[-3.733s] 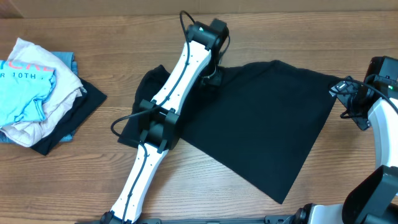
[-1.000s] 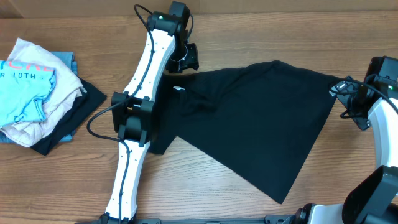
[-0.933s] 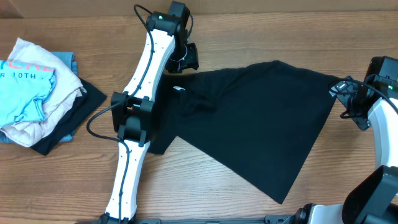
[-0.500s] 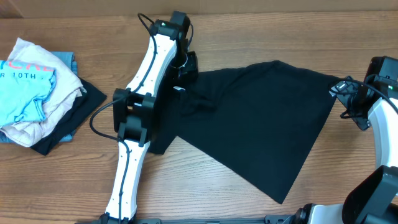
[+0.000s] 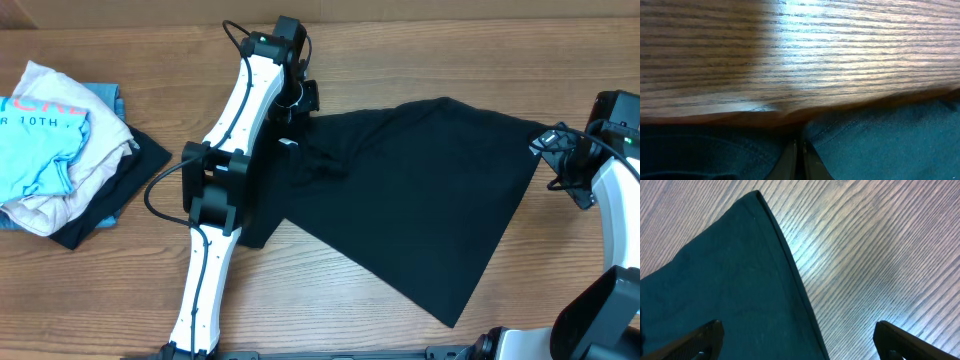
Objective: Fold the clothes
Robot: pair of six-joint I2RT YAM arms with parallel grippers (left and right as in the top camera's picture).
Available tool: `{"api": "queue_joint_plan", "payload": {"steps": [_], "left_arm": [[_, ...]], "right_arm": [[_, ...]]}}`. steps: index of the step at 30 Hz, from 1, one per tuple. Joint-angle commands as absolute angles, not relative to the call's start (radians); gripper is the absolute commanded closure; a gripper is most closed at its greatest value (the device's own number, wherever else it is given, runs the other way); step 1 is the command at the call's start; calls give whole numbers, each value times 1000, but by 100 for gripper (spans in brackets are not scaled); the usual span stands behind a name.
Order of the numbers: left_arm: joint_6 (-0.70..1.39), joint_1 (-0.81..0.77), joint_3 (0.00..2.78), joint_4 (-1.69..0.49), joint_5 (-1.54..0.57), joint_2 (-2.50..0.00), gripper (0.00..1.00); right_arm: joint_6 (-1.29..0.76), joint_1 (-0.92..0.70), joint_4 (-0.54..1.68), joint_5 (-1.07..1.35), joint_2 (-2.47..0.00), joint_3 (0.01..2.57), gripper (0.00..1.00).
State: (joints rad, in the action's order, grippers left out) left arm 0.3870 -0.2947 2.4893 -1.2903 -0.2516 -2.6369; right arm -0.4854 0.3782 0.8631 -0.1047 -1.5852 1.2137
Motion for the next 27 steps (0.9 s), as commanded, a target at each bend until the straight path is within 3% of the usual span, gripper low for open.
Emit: {"api": "queue_joint_plan", "payload": {"steps": [1, 8, 27], "left_arm": [[380, -303, 2537, -1288, -267, -2629, 96], [206, -301, 2733, -1235, -304, -2629, 96], [-46, -303, 2733, -668, -199, -2629, 96]], "right_arm": [[-483, 377, 858, -115, -1579, 1237, 0], [-483, 377, 858, -115, -1579, 1237, 0], [-483, 377, 858, -115, -1579, 1237, 0]]}}
